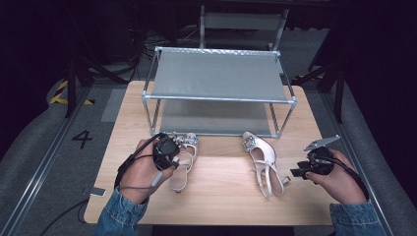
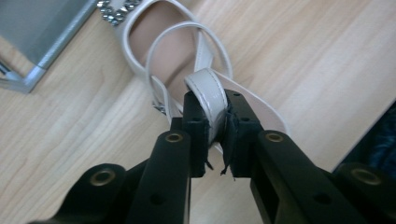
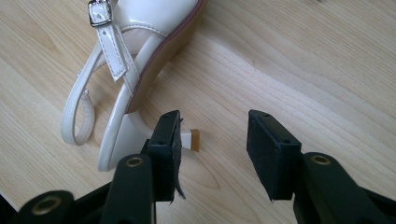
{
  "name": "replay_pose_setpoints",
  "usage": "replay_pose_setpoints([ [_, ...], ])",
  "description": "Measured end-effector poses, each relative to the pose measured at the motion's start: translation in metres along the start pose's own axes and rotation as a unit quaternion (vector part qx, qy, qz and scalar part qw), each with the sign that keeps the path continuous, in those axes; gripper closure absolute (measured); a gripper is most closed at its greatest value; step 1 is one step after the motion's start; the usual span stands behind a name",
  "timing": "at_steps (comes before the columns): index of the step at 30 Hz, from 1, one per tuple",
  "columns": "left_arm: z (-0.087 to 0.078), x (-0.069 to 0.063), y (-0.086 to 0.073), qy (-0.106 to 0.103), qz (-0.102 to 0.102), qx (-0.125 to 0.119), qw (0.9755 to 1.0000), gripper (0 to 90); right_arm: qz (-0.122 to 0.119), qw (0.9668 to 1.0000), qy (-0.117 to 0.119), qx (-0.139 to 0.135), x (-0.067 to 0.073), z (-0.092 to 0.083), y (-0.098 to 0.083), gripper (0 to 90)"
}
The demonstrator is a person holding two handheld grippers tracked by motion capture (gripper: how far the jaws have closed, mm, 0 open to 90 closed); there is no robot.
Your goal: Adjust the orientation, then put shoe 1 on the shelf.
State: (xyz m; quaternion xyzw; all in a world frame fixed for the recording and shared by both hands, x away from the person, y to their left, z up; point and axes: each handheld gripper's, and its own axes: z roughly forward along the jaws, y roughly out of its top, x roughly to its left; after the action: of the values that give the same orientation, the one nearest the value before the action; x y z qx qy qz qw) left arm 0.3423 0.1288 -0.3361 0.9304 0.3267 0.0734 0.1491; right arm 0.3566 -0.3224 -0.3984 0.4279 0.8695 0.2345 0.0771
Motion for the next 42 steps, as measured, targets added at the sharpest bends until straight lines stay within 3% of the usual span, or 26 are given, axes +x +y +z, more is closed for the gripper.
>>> replay_pose_setpoints([
  [2, -0.004, -0.002, 0.0, 0.006, -0.008, -0.012, 0.9999, 64.1, 0.0, 1.0, -0.001, -0.002, 0.0, -0.001, 0.0, 55.8],
  [7, 0.0, -0.003, 0.004, 0.015, -0.026, -0.038, 0.9988, 42.7, 0.001, 1.0, -0.002, 0.0, 0.0, -0.001, -0.001, 55.6],
  [13, 0.023, -0.005, 0.016, -0.002, -0.029, -0.049, 0.9984, 36.9, 0.003, 1.0, -0.003, -0.002, 0.0, -0.002, -0.003, 55.0],
  [20, 0.053, -0.003, 0.024, -0.021, -0.04, -0.043, 0.998, 35.9, 0.007, 1.0, -0.006, -0.003, 0.0, -0.002, -0.006, 53.7],
  [24, 0.074, 0.002, 0.027, -0.023, -0.053, -0.027, 0.998, 36.1, 0.008, 1.0, -0.004, -0.002, 0.001, -0.002, -0.007, 53.3],
  [30, 0.087, 0.004, 0.027, -0.037, -0.071, -0.014, 0.9967, 41.8, 0.008, 0.9999, -0.008, -0.002, 0.0, -0.002, -0.008, 53.1],
  [35, 0.096, 0.007, 0.026, -0.046, -0.088, -0.024, 0.9947, 45.3, 0.007, 1.0, -0.005, -0.001, 0.001, -0.001, -0.008, 52.9],
  [38, 0.102, 0.009, 0.026, -0.042, -0.088, -0.029, 0.9948, 45.8, 0.006, 1.0, -0.006, 0.001, 0.001, 0.001, -0.008, 52.6],
  [42, 0.104, 0.012, 0.025, -0.025, -0.086, -0.037, 0.9953, 58.8, 0.008, 1.0, -0.006, 0.001, 0.001, 0.001, -0.008, 52.6],
])
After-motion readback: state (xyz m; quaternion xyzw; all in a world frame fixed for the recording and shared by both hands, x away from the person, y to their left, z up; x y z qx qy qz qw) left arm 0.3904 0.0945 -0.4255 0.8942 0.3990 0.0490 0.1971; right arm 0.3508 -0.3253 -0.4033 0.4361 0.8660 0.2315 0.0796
